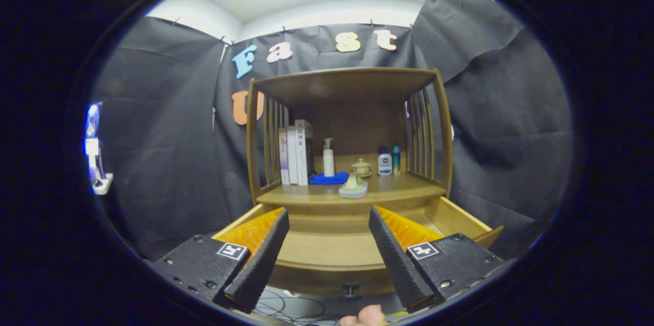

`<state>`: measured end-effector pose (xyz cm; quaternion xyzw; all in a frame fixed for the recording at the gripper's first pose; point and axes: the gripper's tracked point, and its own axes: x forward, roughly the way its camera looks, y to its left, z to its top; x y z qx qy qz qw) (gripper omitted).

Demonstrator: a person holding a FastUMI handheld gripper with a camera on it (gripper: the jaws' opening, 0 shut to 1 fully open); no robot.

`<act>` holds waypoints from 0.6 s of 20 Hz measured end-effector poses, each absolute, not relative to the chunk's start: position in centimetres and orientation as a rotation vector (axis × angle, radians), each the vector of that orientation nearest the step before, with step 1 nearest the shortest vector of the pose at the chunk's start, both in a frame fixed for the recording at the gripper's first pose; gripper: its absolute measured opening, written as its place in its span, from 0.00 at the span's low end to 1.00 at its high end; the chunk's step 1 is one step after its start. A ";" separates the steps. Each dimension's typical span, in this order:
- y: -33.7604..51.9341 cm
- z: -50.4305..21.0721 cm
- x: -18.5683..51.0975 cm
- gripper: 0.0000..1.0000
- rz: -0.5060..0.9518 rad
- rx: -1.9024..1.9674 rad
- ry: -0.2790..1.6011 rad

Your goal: Pull open the drawer, take out the items inside it, and place them on the countertop above the cabinet.

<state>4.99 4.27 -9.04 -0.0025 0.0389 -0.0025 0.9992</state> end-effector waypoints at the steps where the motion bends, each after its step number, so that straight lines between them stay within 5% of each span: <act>1: 4.1 -10.5 4.7 0.99 -0.011 -0.015 0.093; 12: 1.5 -21.6 4.6 0.99 -0.069 -0.017 0.232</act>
